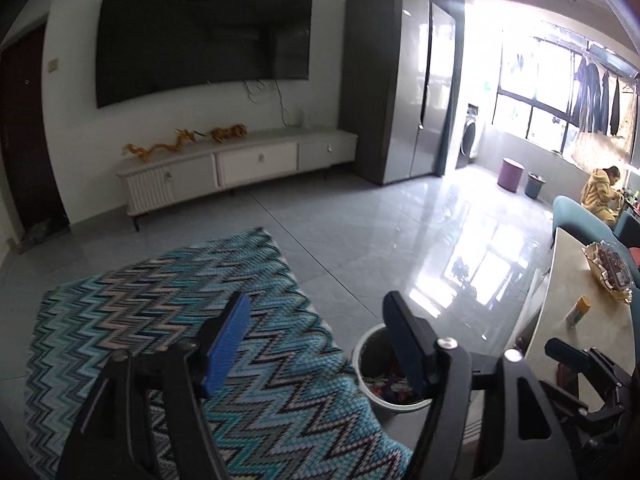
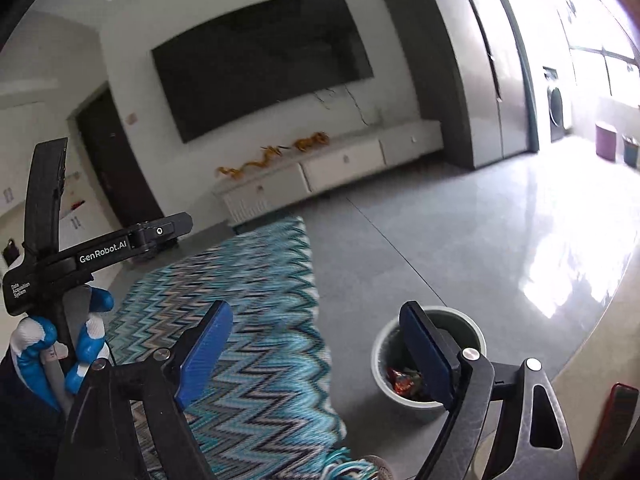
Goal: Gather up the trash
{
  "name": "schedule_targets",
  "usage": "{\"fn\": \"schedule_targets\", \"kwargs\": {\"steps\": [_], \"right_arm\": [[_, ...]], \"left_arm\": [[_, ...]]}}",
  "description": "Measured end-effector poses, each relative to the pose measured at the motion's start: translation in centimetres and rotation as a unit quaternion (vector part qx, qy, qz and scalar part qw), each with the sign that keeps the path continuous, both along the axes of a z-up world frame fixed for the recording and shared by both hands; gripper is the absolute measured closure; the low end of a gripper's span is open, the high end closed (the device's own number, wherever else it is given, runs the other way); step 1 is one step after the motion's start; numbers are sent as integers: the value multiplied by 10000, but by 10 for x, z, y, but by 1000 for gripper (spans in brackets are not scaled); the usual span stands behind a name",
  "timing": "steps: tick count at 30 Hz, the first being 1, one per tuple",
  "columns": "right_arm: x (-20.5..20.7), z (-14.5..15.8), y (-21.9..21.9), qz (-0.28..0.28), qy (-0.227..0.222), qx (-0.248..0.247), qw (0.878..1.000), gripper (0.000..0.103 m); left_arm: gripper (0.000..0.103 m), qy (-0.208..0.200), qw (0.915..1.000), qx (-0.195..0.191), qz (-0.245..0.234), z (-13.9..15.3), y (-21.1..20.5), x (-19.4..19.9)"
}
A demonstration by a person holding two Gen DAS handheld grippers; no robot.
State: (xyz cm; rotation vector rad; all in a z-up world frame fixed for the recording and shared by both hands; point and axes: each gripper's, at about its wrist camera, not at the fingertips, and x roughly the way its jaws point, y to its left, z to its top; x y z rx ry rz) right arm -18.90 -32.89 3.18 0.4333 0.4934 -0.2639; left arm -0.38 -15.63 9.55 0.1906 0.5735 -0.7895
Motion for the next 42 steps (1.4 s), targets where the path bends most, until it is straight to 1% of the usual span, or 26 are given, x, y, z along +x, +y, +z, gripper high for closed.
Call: {"fn": "schedule_targets", "kwargs": {"steps": [2,5,8,10,11,14,17,20,23,28,31,35,42], "right_arm": [[-4,10,16,137,-86,-52,9999,17],[-12,18,36,356,-217,-24,9991,16],[-10,24,65,735,-319,97,9967,10],[-8,23,77,841,-261,89,9961,9],[-4,22,83,882,-214,68,9959,8],[9,16,100,868,-46,-104,9962,5],[19,9,107,803,72,-199,9965,2],[31,-4,109,724,197,-337,9966,0],[41,-15,110,579,328,-436,9968,0],[59,-37,97,239,561,-517,9968,0],[67,-45,87,54,627,-566,9964,0],[75,-54,78,-74,660,-601,9960,0],[83,-55,74,-153,561,-803,9951,0]], "left_arm": [[25,-183,9997,-85,133,9,23,-10],[25,-369,9988,-88,319,19,55,-27],[25,-522,9976,-14,450,17,80,-39],[24,-559,9968,40,576,14,93,-43],[22,-591,9957,69,707,10,101,-45],[10,-792,9906,208,1092,3,118,-43],[6,-914,9855,309,1394,-2,128,-35],[2,-820,9856,330,1439,-10,130,-28],[1,-674,9877,298,1378,-23,128,-22],[0,-444,9883,556,1346,-53,114,-8],[0,-313,9880,609,1381,-68,110,2],[0,-334,9864,667,1466,-77,102,9],[0,-478,9860,602,1480,-81,89,13]]}}
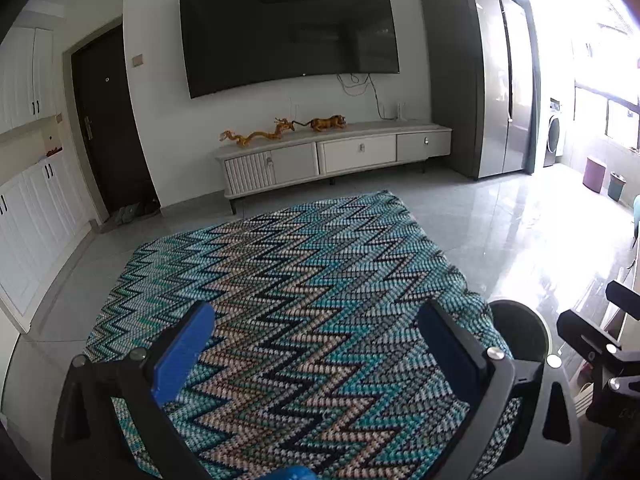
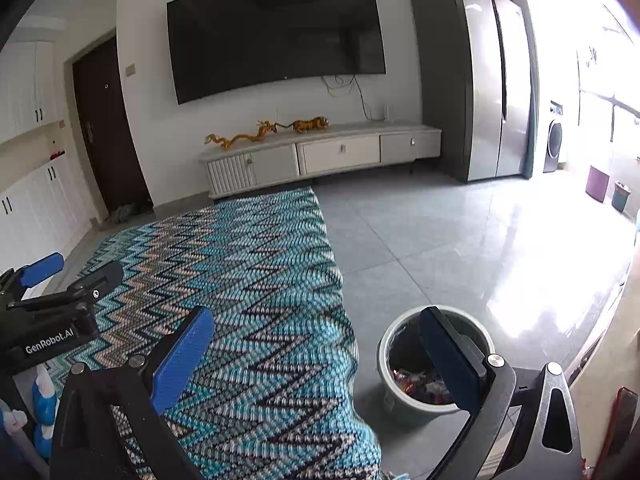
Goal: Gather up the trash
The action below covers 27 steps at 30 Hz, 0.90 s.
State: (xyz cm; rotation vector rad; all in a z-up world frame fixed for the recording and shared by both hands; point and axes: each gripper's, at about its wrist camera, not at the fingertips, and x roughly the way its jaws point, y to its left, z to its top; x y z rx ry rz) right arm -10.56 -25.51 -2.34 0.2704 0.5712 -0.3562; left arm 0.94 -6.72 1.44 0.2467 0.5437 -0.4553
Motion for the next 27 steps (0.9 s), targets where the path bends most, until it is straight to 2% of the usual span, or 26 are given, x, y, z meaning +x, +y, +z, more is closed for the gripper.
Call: {"fn": "schedule_targets", "kwargs": {"steps": [13,27], "right_arm": [[8,-4,-1,-81,57,-97,9999,0],[-4,3,-2,-369,-103,-291,9988,0]], "left_arm": [[0,53,9999,81,54,-15,-8,7],[0,34,9998,85,148,-20,-5,1]]}}
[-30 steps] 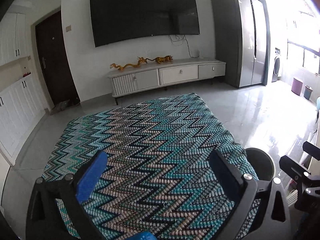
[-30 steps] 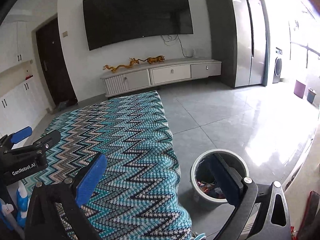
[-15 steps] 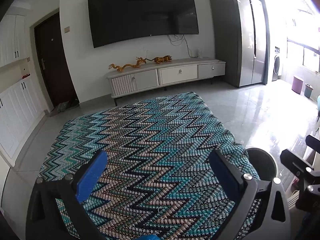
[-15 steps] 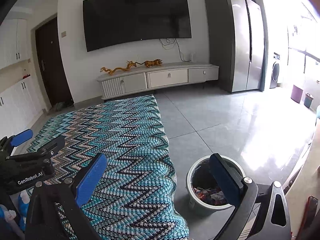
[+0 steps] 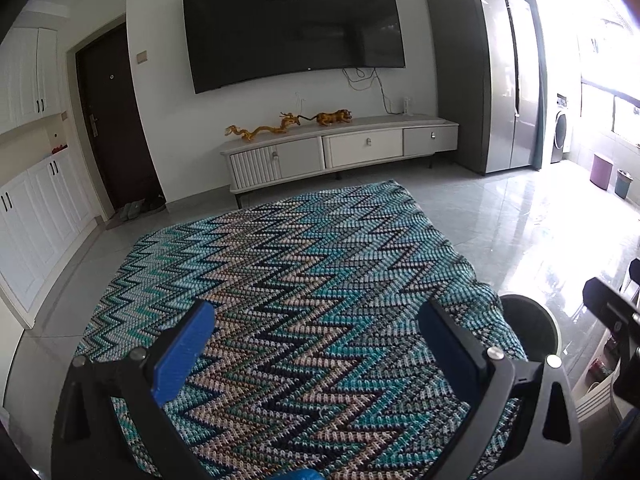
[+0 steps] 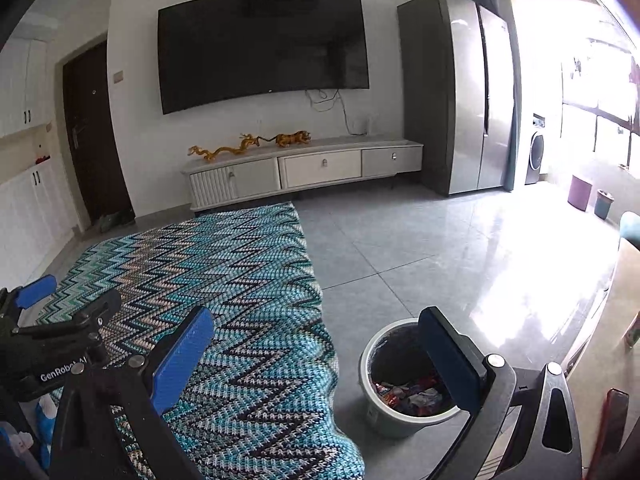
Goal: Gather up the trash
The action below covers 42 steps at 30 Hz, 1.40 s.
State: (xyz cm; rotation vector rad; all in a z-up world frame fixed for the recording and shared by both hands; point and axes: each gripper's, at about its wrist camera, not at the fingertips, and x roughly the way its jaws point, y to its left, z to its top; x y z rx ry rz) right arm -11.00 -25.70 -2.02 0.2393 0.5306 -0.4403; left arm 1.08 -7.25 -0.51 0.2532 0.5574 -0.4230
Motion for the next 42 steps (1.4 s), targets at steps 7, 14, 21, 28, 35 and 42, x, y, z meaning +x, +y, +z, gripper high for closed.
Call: {"fn": "schedule_targets", "kwargs": {"steps": [7,14,21,28,35,42], "right_arm": [[-7,0,-1,-118,-60,14,9999,0],[-12,-3,2,-136,-73,49,9999,0],[-15,-7,5,-135,-62,41,9999,0],[-18,-8,0,-183,-85,95,9998,0],[-17,-13,-3,-217,-73,172,9996,0],[-16,-15,-5,-199,-72,225,9995,0]], "left_arm": [[0,32,10000,38,-40,-1,-2,-12],[0,-72,9998,182,64,1,-2,-18],[0,-127,9996,238,-6,2,-4,-25],[0,-195,9994,284,-16,2,-9,-30],[0,-241,9991,338,-15,1,-15,-29],[0,-284,9990,339,27,1,-18,-27]]}}
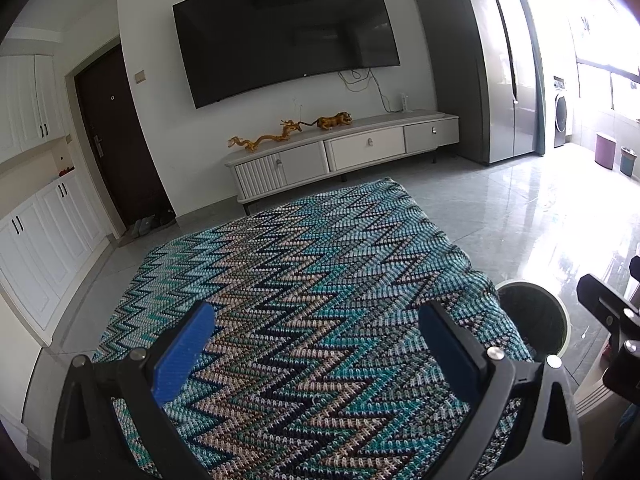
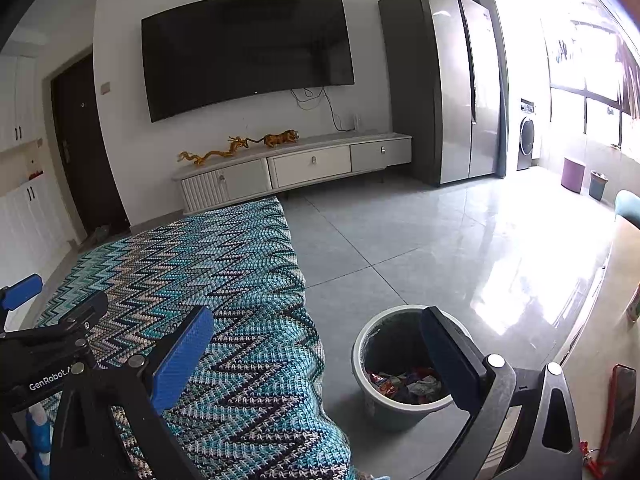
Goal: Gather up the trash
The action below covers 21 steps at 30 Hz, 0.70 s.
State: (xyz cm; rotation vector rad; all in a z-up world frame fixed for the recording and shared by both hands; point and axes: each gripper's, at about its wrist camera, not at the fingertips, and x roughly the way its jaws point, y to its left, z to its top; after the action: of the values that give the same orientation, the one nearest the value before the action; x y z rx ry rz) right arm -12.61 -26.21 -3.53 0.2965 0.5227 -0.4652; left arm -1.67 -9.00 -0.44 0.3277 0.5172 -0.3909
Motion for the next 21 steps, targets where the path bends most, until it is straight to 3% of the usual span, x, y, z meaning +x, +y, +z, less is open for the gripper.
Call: {"fn": "schedule_targets", "kwargs": {"steps": [21], "right_arm": [[1,-2,4,0,65,-58,10000,0]], "left_arm": [[0,16,9999,-138,24,1,9,3]]}}
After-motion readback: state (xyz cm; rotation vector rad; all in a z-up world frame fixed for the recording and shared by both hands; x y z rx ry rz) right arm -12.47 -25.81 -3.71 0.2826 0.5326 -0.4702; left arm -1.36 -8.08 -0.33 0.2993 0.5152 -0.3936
